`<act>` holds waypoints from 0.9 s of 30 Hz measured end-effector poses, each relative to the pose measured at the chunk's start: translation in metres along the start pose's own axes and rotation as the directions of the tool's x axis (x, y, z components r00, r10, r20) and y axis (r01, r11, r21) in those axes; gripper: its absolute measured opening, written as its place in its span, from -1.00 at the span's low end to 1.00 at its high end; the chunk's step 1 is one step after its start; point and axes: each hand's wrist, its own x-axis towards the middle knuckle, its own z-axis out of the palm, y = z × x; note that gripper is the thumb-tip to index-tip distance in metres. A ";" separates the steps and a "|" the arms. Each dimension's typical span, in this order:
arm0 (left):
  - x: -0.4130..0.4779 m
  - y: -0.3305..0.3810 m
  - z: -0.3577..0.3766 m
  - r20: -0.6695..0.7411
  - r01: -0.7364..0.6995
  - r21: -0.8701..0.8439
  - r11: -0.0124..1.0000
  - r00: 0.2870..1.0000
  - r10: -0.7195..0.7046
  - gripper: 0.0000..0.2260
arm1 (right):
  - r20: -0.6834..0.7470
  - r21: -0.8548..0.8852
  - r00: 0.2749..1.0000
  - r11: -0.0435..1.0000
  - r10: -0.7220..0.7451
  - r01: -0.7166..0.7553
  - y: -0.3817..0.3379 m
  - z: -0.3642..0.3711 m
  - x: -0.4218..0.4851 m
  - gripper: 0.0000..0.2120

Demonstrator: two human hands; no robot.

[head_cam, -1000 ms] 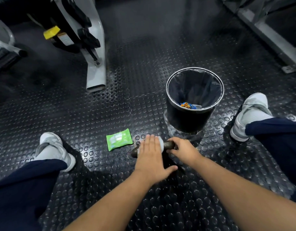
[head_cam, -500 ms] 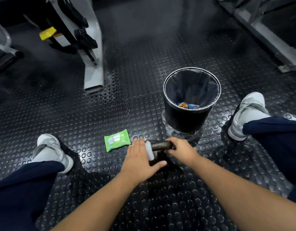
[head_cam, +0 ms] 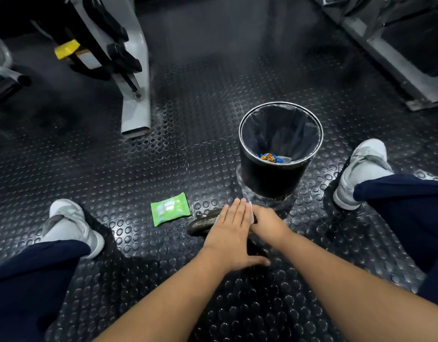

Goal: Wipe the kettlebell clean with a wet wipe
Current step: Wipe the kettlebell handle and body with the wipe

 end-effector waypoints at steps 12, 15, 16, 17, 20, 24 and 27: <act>-0.043 -0.049 0.011 0.114 0.428 -0.226 0.875 0.904 -0.413 0.39 | 0.031 -0.027 0.998 0.998 0.049 -0.048 0.002 0.002 0.001 -0.70; -0.034 -0.031 0.011 0.042 0.321 -0.128 0.938 0.947 -0.319 0.36 | 0.016 -0.041 0.999 0.998 0.046 -0.045 0.001 0.002 0.000 -0.69; -0.031 -0.024 0.009 0.029 0.281 -0.092 0.955 0.960 -0.280 0.34 | 0.011 -0.048 0.999 0.998 0.045 -0.045 0.001 0.002 0.000 -0.69; -0.026 -0.017 0.008 0.021 0.250 -0.072 0.966 0.968 -0.249 0.33 | 0.009 -0.058 0.999 0.997 0.045 -0.045 0.001 0.002 0.000 -0.69; -0.013 -0.005 0.000 0.005 0.174 -0.101 0.980 0.985 -0.174 0.21 | 0.015 -0.078 0.999 0.996 0.033 -0.032 -0.001 0.000 0.002 -0.70; -0.004 -0.011 -0.012 -0.039 0.092 -0.251 0.964 0.994 -0.105 -0.38 | 0.033 -0.087 0.999 0.996 0.026 -0.023 -0.001 -0.001 0.002 -0.69; -0.005 -0.032 -0.017 -0.046 0.099 -0.344 0.934 0.991 -0.122 -0.47 | 0.025 -0.046 0.999 0.999 0.028 -0.027 0.001 0.001 0.002 -0.70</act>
